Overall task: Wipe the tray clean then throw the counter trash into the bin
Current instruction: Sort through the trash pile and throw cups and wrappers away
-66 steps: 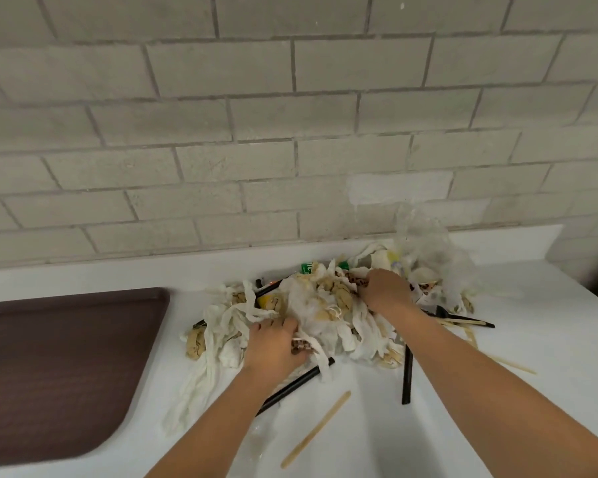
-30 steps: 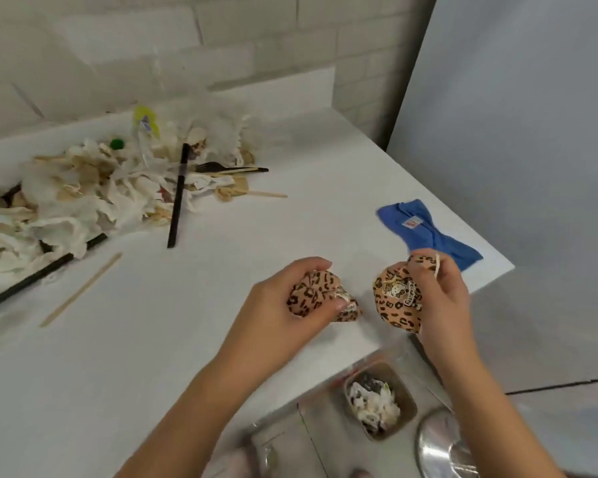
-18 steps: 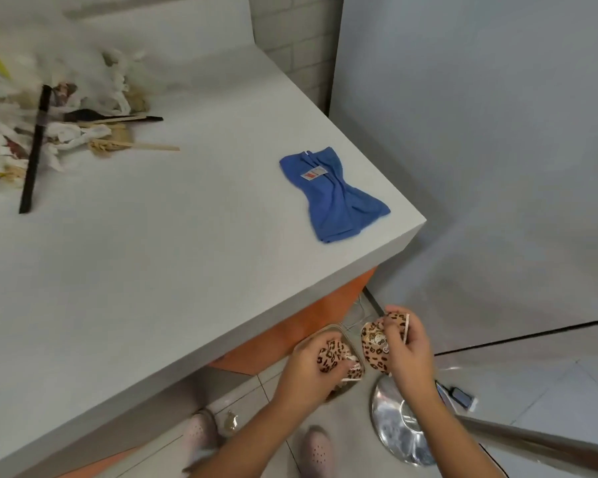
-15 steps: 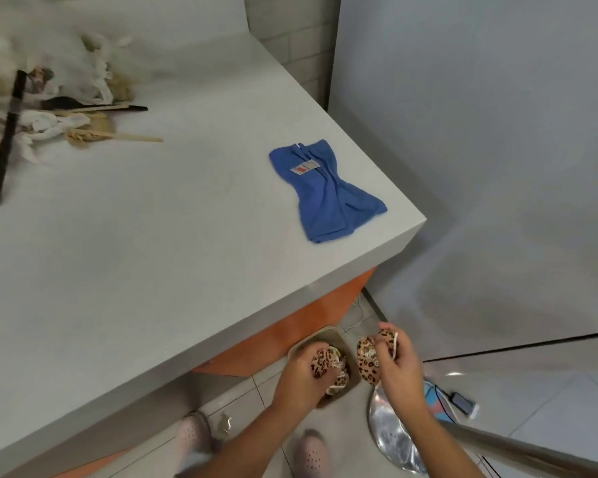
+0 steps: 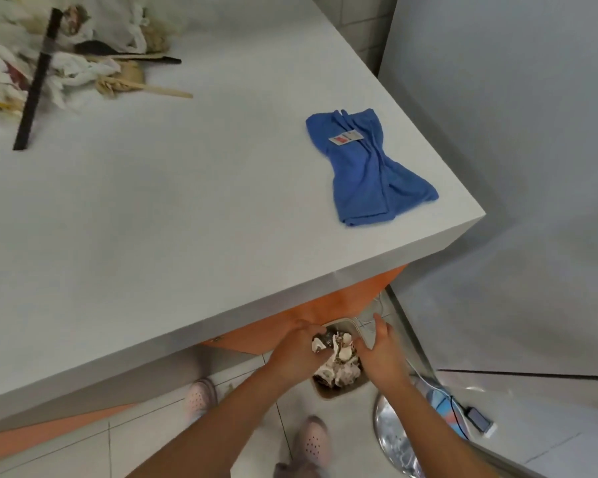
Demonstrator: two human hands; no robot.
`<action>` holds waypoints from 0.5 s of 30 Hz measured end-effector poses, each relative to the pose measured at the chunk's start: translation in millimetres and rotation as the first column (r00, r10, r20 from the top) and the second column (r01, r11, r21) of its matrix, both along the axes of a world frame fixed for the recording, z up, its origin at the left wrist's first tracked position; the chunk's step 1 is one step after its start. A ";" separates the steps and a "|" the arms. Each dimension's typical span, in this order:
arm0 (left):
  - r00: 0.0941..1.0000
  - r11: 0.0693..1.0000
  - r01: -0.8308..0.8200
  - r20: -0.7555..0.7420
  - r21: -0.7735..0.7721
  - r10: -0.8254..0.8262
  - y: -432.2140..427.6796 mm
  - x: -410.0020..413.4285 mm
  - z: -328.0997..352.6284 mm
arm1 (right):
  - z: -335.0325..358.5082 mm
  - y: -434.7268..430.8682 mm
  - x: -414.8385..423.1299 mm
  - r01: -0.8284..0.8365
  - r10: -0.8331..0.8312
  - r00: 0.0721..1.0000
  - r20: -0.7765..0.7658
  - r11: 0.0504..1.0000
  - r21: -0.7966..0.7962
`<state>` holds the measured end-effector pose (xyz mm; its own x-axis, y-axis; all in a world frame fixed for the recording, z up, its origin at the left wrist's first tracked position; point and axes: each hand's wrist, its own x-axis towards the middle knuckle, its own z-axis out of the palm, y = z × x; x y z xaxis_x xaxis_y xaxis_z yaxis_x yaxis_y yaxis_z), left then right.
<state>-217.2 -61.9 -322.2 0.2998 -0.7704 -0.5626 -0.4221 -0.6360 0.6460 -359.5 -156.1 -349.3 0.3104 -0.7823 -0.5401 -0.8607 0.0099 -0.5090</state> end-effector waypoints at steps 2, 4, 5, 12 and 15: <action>0.994 0.997 -0.046 -0.104 -0.068 0.039 11.6 7.9 49.1 | 29.6 2.0 7.7 -0.067 0.069 0.997 0.029 0.996 -0.065; 0.965 0.990 -0.103 -0.251 -0.100 0.076 25.9 17.0 103.2 | 64.3 5.9 14.8 -0.147 0.155 0.985 0.077 0.983 -0.108; 0.949 0.985 -0.123 -0.305 -0.121 0.081 33.8 22.1 128.7 | 82.6 8.5 18.4 -0.193 0.206 0.973 0.107 0.973 -0.128; 0.884 0.849 -0.397 -0.396 -0.348 0.250 82.1 83.5 261.8 | 226.3 50.8 72.5 -0.359 0.460 0.765 0.451 0.886 -0.294; 0.820 0.716 -0.567 -0.354 -0.407 0.449 103.1 126.1 284.2 | 262.3 64.3 126.8 -0.383 0.540 0.669 0.510 0.840 -0.385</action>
